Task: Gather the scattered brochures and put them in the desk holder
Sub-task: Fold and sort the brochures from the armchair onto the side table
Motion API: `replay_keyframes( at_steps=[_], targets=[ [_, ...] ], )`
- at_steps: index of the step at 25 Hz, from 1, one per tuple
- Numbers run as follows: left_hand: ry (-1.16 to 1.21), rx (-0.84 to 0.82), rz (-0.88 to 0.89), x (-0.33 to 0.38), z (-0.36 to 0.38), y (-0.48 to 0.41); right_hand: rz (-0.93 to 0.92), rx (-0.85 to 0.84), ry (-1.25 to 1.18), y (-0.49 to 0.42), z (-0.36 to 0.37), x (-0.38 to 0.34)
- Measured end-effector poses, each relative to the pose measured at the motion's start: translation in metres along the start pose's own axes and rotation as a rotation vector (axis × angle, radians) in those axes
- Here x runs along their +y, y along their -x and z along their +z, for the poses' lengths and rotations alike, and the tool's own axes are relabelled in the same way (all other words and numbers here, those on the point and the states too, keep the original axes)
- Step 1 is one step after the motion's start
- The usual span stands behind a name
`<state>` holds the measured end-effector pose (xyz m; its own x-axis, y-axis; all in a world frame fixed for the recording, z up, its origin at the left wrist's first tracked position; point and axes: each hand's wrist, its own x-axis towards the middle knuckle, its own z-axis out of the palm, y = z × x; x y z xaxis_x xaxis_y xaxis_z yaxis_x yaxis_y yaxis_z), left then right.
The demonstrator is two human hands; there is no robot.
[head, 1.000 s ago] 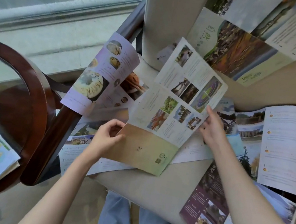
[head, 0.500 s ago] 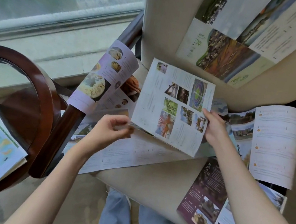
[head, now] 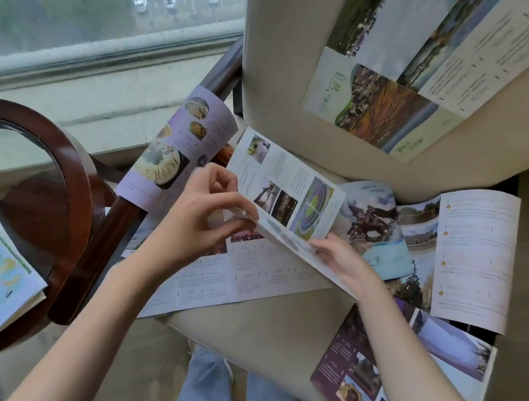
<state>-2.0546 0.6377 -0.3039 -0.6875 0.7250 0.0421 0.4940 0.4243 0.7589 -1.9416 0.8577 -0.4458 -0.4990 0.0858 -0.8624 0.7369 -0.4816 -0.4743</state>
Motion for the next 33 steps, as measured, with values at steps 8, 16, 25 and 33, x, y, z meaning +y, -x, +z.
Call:
replay_keyframes(
  at_steps=[8, 16, 25, 33],
  targets=[
    [-0.126, -0.155, -0.089, -0.019, 0.007, 0.003, -0.348, -0.03, 0.411, 0.053, 0.018, -0.022],
    [-0.096, -0.043, -0.248, -0.036, 0.034, 0.002, -0.707, -0.071, 0.607, 0.067, 0.076, -0.023],
    [0.079, 0.041, -0.608, -0.062, 0.047, 0.021, -0.697, 0.012, 0.528, 0.048, 0.066, -0.031],
    [0.587, 0.045, -0.684, -0.07, 0.049, 0.029, -0.666, -0.035, 0.472, 0.038, 0.052, -0.028]
  ],
)
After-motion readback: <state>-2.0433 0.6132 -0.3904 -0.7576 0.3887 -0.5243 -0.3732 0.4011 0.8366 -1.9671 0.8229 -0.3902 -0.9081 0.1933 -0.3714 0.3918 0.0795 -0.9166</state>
